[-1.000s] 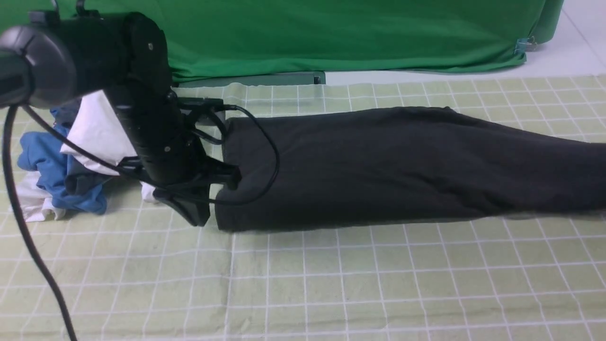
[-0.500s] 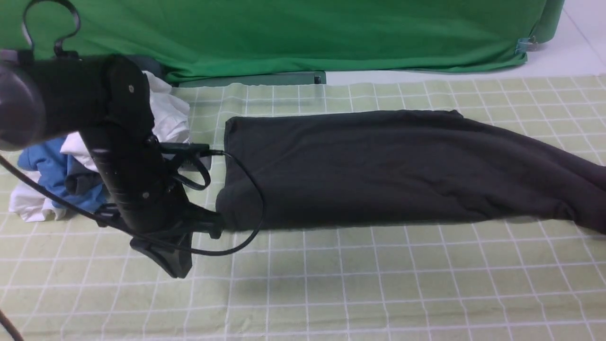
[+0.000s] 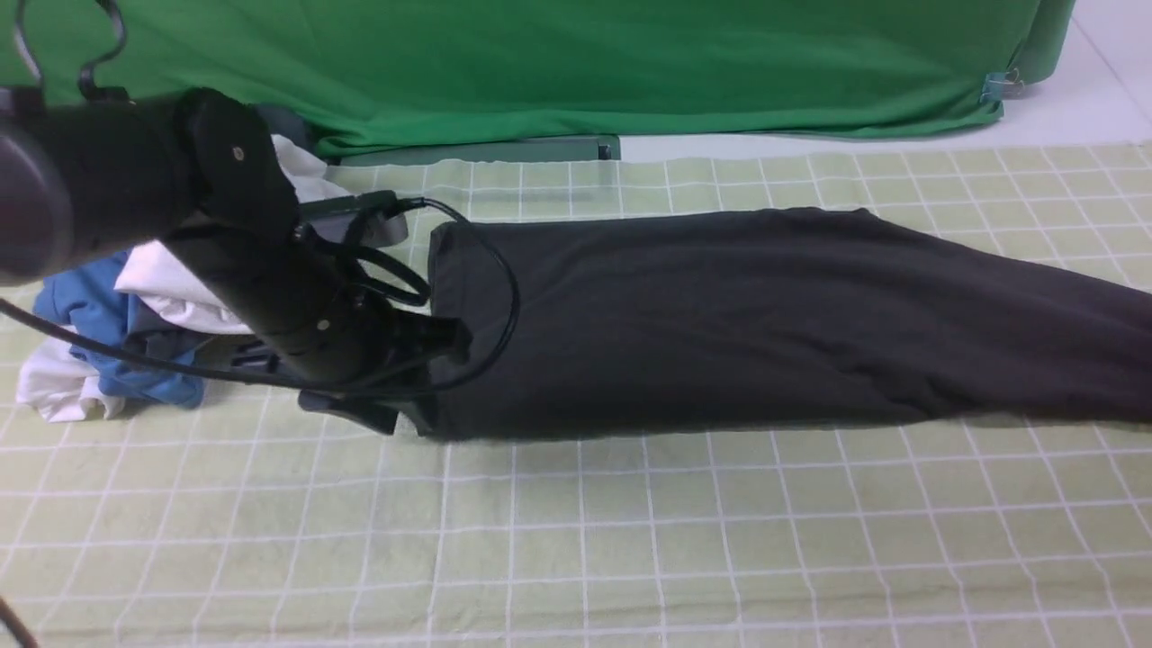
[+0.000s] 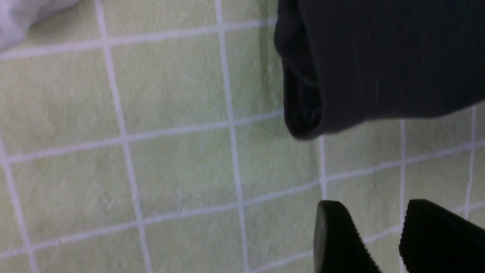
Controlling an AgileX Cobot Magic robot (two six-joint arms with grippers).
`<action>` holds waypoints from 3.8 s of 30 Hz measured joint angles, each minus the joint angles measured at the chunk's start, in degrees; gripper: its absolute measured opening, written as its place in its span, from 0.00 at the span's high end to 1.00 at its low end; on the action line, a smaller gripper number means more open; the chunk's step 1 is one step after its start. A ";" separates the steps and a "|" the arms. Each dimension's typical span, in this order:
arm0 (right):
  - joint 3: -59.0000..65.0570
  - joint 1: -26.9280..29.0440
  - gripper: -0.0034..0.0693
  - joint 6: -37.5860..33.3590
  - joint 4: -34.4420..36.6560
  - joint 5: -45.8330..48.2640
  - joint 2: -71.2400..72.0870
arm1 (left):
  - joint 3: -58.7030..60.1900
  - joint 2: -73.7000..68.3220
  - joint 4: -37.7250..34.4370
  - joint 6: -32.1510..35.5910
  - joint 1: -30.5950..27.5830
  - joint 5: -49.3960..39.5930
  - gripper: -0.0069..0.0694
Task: Fold a long-sleeved shirt over a green coffee tablecloth.
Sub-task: 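Pull the folded dark garment lengthwise by its ends to straighten it flat on the table, then fold the right end of the dark garment over onto its left end with the right gripper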
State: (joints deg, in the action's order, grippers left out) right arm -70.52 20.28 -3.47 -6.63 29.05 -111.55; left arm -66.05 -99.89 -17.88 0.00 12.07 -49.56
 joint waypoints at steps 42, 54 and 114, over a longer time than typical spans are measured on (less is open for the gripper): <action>18.82 10.62 0.90 3.47 -0.57 11.88 21.26 | 21.08 10.53 -8.81 13.64 0.06 -0.81 0.87; 17.19 10.67 0.32 3.47 -1.73 13.75 20.17 | 24.64 11.53 -8.74 13.70 0.06 0.95 0.87; 6.94 7.04 0.78 -7.67 -0.46 20.07 21.05 | 1.25 11.79 -2.95 7.89 0.01 -12.90 0.25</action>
State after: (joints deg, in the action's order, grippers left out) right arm -63.59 27.32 -11.14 -7.09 49.12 -90.50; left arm -64.80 -88.11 -20.82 7.89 12.08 -62.46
